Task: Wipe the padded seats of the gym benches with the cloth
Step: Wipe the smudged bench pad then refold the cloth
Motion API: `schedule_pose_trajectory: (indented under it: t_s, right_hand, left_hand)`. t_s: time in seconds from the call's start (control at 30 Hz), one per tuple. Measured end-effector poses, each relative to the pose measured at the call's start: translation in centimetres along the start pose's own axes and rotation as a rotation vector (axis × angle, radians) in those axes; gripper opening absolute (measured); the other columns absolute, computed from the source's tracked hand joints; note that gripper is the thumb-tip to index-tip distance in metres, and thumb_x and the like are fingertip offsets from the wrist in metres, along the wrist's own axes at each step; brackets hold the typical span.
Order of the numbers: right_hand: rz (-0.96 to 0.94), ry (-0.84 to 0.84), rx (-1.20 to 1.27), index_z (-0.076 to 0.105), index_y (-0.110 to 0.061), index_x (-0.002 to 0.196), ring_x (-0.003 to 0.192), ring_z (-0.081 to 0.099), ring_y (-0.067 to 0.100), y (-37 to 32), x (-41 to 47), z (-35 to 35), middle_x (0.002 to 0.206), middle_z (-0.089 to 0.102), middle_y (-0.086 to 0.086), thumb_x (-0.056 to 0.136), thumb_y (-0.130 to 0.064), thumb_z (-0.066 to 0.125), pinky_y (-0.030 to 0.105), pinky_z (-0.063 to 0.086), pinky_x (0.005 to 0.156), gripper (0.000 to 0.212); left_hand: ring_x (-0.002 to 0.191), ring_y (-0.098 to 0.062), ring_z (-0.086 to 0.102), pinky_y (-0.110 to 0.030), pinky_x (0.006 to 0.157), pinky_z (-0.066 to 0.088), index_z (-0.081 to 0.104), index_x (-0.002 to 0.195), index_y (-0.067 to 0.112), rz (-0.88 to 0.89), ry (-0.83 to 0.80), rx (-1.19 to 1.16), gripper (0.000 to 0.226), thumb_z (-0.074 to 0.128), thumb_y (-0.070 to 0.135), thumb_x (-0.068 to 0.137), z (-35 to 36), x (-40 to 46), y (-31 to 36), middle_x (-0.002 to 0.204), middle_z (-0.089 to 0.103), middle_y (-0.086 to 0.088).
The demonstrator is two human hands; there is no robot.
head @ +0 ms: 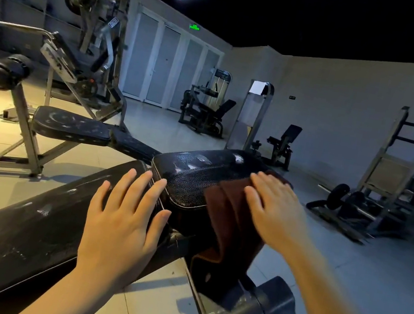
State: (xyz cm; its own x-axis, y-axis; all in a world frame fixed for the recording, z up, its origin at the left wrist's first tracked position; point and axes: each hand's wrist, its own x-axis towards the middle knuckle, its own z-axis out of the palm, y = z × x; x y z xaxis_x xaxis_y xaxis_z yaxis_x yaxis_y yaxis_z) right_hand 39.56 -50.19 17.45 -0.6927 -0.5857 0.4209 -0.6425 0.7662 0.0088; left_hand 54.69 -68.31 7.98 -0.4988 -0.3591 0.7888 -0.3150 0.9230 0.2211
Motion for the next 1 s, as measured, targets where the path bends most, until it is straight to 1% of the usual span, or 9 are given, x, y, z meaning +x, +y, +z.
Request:
schedule_pose_trajectory:
  t_s: [0.13, 0.27, 0.37, 0.5, 0.67, 0.77, 0.83, 0.9, 1.0]
  right_hand:
    - [0.147, -0.088, 0.129, 0.028, -0.023, 0.154, 0.149, 0.017, 0.015, 2.7, 3.9, -1.0, 0.162, 0.022, -0.003, 0.105, -0.047, 0.024, 0.035, 0.013, 0.121, 0.055]
    - [0.181, -0.149, 0.107, 0.028, -0.017, 0.153, 0.149, 0.018, 0.021, 2.2, 5.2, -1.1, 0.162, 0.022, 0.001, 0.102, -0.056, 0.024, 0.042, 0.02, 0.12, 0.065]
    - [0.069, -0.141, -0.051, 0.023, -0.018, 0.155, 0.15, 0.014, 0.019, -0.1, 4.3, -1.1, 0.163, 0.017, 0.0, 0.098, -0.063, 0.017, 0.042, 0.01, 0.122, 0.072]
    - [-0.178, -0.139, -0.036, 0.026, -0.021, 0.154, 0.149, 0.018, 0.014, -5.2, 2.8, 0.0, 0.162, 0.022, -0.002, 0.098, -0.064, 0.016, 0.039, 0.008, 0.122, 0.071]
    - [-0.377, -0.141, 0.045, 0.027, -0.027, 0.153, 0.148, 0.017, 0.01, -8.8, 1.0, 0.4, 0.161, 0.024, -0.007, 0.104, -0.05, 0.024, 0.035, 0.006, 0.121, 0.054]
    - [-0.482, -0.084, 0.073, 0.033, -0.026, 0.151, 0.147, 0.019, 0.01, -9.6, -0.8, 0.8, 0.159, 0.029, -0.007, 0.105, -0.042, 0.029, 0.032, 0.006, 0.12, 0.048]
    - [-0.526, -0.076, 0.127, 0.036, -0.026, 0.149, 0.146, 0.019, 0.007, -9.3, -1.9, 0.9, 0.158, 0.031, -0.009, 0.106, -0.038, 0.031, 0.027, 0.003, 0.118, 0.045]
    - [-0.539, -0.092, 0.206, 0.04, -0.027, 0.146, 0.145, 0.021, 0.003, -8.3, -2.7, 0.6, 0.155, 0.035, -0.011, 0.106, -0.034, 0.033, 0.019, 0.001, 0.115, 0.042]
    - [-0.423, -0.076, 0.289, 0.043, -0.029, 0.144, 0.14, 0.027, 0.001, -6.1, -3.1, -0.1, 0.15, 0.041, -0.013, 0.105, -0.031, 0.035, 0.016, 0.008, 0.115, 0.039]
  left_hand:
    - [0.134, -0.029, 0.045, -0.049, 0.11, 0.026, 0.055, 0.135, 0.019, 0.007, -0.006, 0.009, 0.057, 0.023, 0.05, 0.099, 0.3, 0.0, -0.1, 0.138, 0.057, -0.007]
    - [0.132, -0.026, 0.048, -0.045, 0.108, 0.028, 0.056, 0.134, 0.019, 0.008, 0.04, -0.034, 0.054, 0.025, 0.047, 0.1, 0.4, 0.2, 0.0, 0.135, 0.059, -0.004]
    - [0.132, -0.025, 0.049, -0.042, 0.108, 0.029, 0.055, 0.134, 0.018, -0.012, 0.096, -0.087, 0.051, 0.028, 0.043, 0.1, 0.4, 0.3, 0.3, 0.135, 0.059, -0.003]
    - [0.131, -0.023, 0.047, -0.04, 0.108, 0.028, 0.049, 0.136, 0.018, -0.051, 0.165, -0.204, 0.045, 0.031, 0.037, 0.1, 0.1, 0.3, 0.4, 0.134, 0.059, -0.004]
    - [0.122, -0.022, 0.052, -0.048, 0.103, 0.039, 0.048, 0.134, 0.019, -0.138, 0.205, -0.373, 0.04, 0.035, 0.035, 0.099, -0.4, 0.1, 0.4, 0.127, 0.061, -0.005]
    - [0.116, -0.016, 0.053, -0.037, 0.098, 0.04, 0.05, 0.132, 0.016, -0.15, 0.174, -0.45, 0.043, 0.034, 0.039, 0.099, -0.8, 0.2, 0.1, 0.124, 0.062, -0.004]
    - [0.116, -0.012, 0.051, -0.033, 0.097, 0.037, 0.052, 0.131, 0.014, -0.141, 0.157, -0.47, 0.045, 0.034, 0.039, 0.099, -1.2, -0.2, -0.5, 0.125, 0.061, -0.004]
    - [0.119, -0.017, 0.052, -0.035, 0.099, 0.037, 0.054, 0.13, 0.014, -0.139, 0.133, -0.419, 0.047, 0.033, 0.041, 0.098, -1.7, -0.8, -1.3, 0.127, 0.06, -0.005]
    - [0.125, -0.024, 0.05, -0.044, 0.102, 0.036, 0.057, 0.128, 0.016, -0.128, 0.082, -0.263, 0.05, 0.031, 0.045, 0.097, -1.6, -1.9, -2.7, 0.132, 0.059, -0.005]
